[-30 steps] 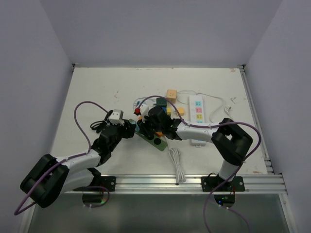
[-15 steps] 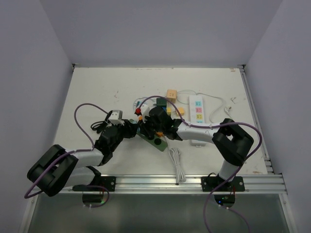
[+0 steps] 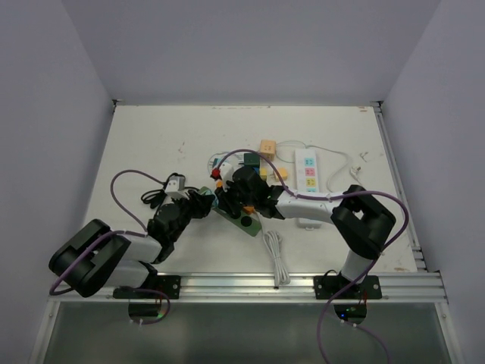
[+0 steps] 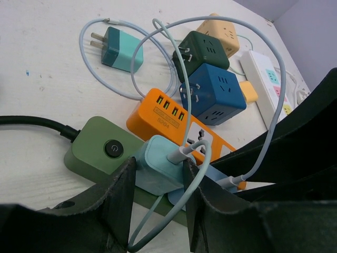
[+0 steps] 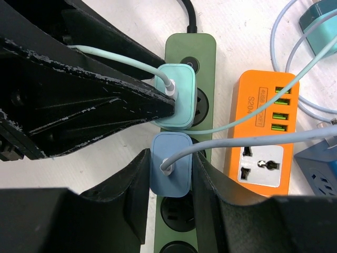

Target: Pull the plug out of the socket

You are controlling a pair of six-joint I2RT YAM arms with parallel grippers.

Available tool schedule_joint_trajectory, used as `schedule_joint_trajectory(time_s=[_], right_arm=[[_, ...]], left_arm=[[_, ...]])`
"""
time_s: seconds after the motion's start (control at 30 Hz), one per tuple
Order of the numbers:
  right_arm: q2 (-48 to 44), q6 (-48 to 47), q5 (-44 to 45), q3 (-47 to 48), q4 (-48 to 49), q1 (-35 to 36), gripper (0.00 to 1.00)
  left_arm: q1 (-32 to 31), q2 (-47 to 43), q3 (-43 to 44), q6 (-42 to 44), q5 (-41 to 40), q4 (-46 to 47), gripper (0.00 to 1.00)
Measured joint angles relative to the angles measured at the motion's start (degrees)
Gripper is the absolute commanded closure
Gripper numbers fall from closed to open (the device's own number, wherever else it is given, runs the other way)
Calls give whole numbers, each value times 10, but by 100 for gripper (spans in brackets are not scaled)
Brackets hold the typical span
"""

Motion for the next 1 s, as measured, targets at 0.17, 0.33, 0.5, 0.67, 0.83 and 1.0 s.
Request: schedule_joint_trajectory(time_s=[0.17,0.33,0.5,0.67,0.83,1.0], right_arm=[[0,26,-22,1,0,-15,100],[0,61,-65,1,0,-42,100],[0,72,-88,1,-4,-52,100],[-2,53,-61,3,-12,-35,100],[-4,24,-8,15,-39,-6,100],[-3,6,18,24,-59,10,100]], left_arm=[[-1,10,0,-13,-6,14,70],[-5,26,0,-28,-17,40,71],[-10,49,0,-31,-26,71,71],[-11,56,0,-34,-33,79,71],[-11,52,0,-34,-39,73,71],[-12,43,0,-30,-45,57,61]])
